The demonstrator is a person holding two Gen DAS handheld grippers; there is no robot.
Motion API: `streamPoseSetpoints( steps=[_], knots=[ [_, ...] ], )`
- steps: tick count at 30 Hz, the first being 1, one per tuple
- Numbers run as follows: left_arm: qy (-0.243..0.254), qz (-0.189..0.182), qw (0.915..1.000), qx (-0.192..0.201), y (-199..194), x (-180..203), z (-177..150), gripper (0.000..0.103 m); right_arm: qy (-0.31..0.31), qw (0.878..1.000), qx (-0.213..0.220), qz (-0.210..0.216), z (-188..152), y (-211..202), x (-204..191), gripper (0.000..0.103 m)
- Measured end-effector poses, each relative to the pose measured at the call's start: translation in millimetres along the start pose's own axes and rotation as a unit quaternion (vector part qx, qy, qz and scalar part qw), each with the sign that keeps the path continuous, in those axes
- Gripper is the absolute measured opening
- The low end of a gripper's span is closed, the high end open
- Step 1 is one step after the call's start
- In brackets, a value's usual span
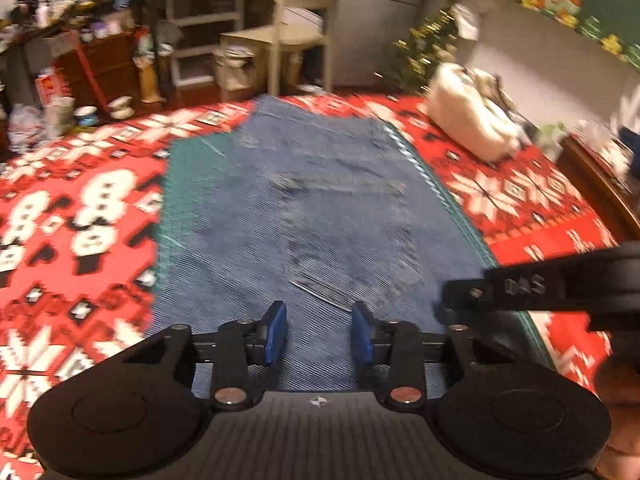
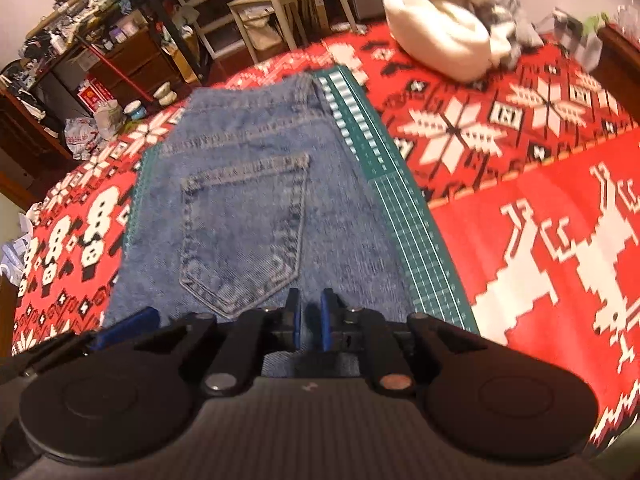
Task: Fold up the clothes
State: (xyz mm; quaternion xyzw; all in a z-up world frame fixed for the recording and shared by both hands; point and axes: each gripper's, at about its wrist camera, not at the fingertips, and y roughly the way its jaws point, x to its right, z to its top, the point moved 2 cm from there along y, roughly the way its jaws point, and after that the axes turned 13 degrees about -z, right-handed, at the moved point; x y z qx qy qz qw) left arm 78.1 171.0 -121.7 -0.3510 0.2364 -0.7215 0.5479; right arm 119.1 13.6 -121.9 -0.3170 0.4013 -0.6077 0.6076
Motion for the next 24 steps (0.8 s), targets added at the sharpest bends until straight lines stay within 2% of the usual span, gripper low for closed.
streamPoseSetpoints(
  steps=[1,5,9,16,24],
  knots=[
    [-0.01,0.005,0.9999,0.004,-1,-5,2,0.022,0.0,1.0,0.003,0.003,2,-1,-1,0.018],
    [-0.052,0.009,0.9986,0.005,3,-26,10,0.007,-0.017,1.0,0.026,-0.003,3,-4,-8,0.018],
    [-0.091,0.001,0.9957,0.018,3,-41,14,0.001,-0.019,0.999,0.03,0.0,5,-4,-10,0.018],
    [-0.131,0.0,0.9913,0.014,6,-55,13,0.001,-0.01,1.0,0.021,0.002,7,3,-8,0.018],
    [-0.156,-0.026,0.987,0.029,0,-61,14,0.001,-0.011,1.0,0.029,0.006,5,-3,-9,0.018]
  ],
)
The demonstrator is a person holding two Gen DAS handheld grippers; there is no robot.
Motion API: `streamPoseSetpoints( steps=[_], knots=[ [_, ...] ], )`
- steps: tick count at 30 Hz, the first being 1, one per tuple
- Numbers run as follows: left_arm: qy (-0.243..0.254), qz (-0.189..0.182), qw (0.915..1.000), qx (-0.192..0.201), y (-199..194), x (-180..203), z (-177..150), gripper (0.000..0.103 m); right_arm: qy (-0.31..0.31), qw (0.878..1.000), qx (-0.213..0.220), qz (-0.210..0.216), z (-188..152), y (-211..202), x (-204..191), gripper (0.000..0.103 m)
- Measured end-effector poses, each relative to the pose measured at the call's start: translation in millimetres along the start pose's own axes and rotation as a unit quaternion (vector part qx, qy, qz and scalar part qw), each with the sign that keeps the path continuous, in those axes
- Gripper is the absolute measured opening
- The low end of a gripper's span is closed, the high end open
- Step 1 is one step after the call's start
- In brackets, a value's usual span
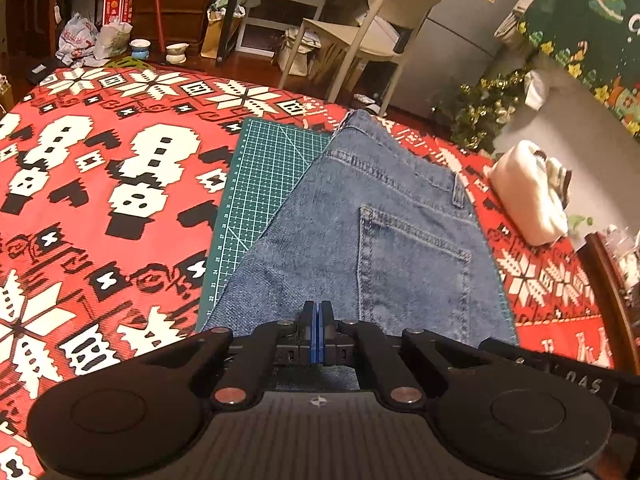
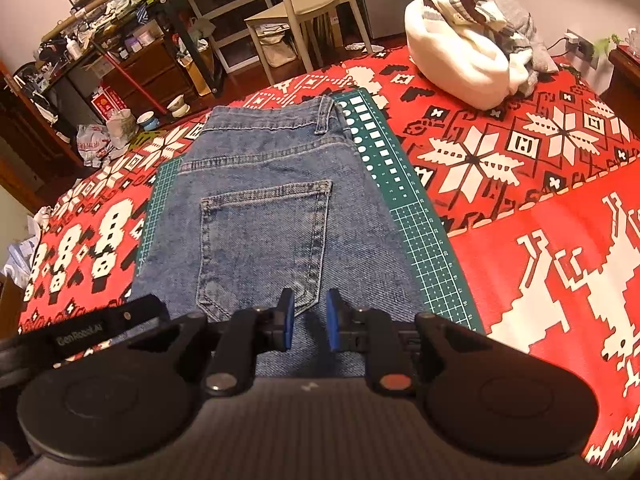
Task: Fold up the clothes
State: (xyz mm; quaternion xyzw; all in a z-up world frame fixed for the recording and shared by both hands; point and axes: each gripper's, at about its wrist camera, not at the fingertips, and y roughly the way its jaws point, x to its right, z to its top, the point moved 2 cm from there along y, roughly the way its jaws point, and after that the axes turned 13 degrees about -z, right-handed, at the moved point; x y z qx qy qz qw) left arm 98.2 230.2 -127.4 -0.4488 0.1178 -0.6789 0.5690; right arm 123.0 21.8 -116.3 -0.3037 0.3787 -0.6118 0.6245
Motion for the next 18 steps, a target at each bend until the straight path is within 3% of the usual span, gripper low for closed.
streamPoseSetpoints(
  steps=[5,11,15,18],
  knots=[
    [0.0,0.004,0.9999,0.012,-1,1,-1,0.001,0.0,1.0,0.003,-0.006,0,0,0,0.018],
    [0.043,0.025,0.9987,0.013,-3,11,-2,0.007,-0.032,0.999,0.008,-0.008,0,-2,-10,0.022],
    [0.053,0.057,0.997,-0.002,-1,11,-2,0.033,-0.05,0.999,0.014,-0.014,1,-4,-14,0.034],
    [0.059,0.083,0.9947,-0.014,1,10,-2,0.04,-0.054,0.998,0.021,-0.02,2,-5,-15,0.043]
  ],
)
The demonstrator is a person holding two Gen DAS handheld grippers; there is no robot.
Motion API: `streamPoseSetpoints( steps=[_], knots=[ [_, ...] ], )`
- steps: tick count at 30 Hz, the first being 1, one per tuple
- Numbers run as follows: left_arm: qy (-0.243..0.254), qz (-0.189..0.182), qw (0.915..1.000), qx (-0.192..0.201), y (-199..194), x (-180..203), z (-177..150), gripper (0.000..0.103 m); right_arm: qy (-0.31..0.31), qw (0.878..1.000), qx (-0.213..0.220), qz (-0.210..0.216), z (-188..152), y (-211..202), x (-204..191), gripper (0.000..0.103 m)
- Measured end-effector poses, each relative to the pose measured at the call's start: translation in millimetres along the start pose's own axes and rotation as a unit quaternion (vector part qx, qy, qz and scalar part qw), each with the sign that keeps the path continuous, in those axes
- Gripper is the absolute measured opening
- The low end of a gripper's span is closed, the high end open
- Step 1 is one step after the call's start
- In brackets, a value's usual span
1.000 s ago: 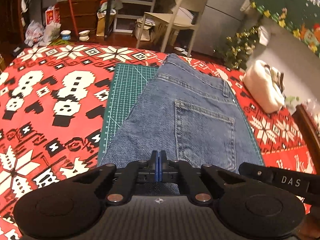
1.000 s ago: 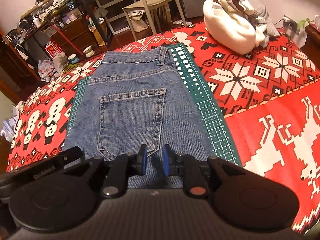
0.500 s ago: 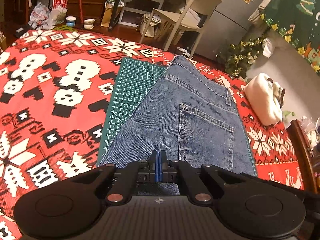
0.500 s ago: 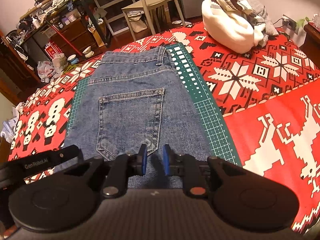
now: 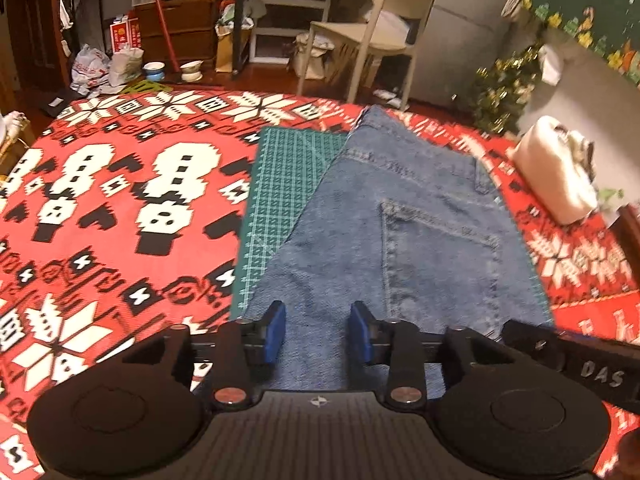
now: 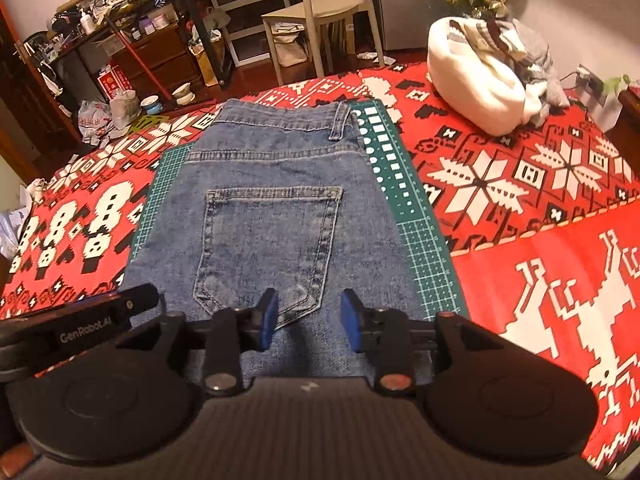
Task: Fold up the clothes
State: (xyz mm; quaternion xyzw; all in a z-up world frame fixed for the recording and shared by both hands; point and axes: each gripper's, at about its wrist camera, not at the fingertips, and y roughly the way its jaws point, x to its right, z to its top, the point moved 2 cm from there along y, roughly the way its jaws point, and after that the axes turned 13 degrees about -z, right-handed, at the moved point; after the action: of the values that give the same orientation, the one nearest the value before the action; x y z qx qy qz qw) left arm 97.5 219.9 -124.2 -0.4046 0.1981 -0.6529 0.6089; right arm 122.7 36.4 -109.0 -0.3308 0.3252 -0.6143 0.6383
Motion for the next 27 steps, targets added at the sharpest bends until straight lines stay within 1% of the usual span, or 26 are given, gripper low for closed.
streamPoseSetpoints(
  steps=[2,3,4,6,7,9,11,13,15,18,20,24,27],
  knots=[
    [0.012,0.022,0.9997,-0.004,0,3,-2,0.045,-0.002,1.0,0.005,-0.003,1,-1,-1,0.056],
    [0.017,0.031,0.9994,-0.003,0,4,-2,0.049,-0.003,1.0,0.008,-0.004,1,-2,-1,0.067],
    [0.023,0.039,0.999,-0.001,-1,5,-3,0.051,-0.004,1.0,0.011,-0.005,1,-2,-1,0.074],
    [0.03,0.05,0.9983,0.002,-3,8,-4,0.058,-0.009,1.0,0.016,-0.009,1,-3,-2,0.081],
    [0.027,0.047,0.9985,0.004,-5,7,-4,0.06,-0.014,1.0,0.018,-0.011,1,-3,-4,0.086],
    [0.019,0.04,0.999,0.008,-8,6,-4,0.068,-0.024,0.999,0.022,-0.012,0,-4,-6,0.091],
    [0.012,0.034,0.9993,0.013,-11,5,-3,0.072,-0.036,0.999,0.027,-0.015,-1,-6,-9,0.092],
    [-0.004,0.031,0.9994,0.014,-14,2,-2,0.075,-0.043,0.998,0.032,-0.018,-1,-8,-10,0.099],
    [-0.006,0.045,0.9989,0.017,-17,0,-2,0.079,-0.045,0.998,0.036,-0.017,0,-9,-11,0.102],
    [0.013,0.075,0.9968,0.024,-20,2,-2,0.08,-0.049,0.998,0.037,-0.025,1,-10,-12,0.102],
    [0.016,0.078,0.9966,0.02,-21,3,-2,0.084,-0.053,0.997,0.038,-0.028,1,-10,-12,0.102],
    [0.016,0.078,0.9966,0.023,-23,7,-1,0.084,-0.061,0.997,0.039,-0.021,2,-12,-13,0.102],
    [0.032,0.078,0.9959,0.032,-26,11,0,0.084,-0.062,0.997,0.046,-0.022,3,-14,-12,0.102]
  ],
)
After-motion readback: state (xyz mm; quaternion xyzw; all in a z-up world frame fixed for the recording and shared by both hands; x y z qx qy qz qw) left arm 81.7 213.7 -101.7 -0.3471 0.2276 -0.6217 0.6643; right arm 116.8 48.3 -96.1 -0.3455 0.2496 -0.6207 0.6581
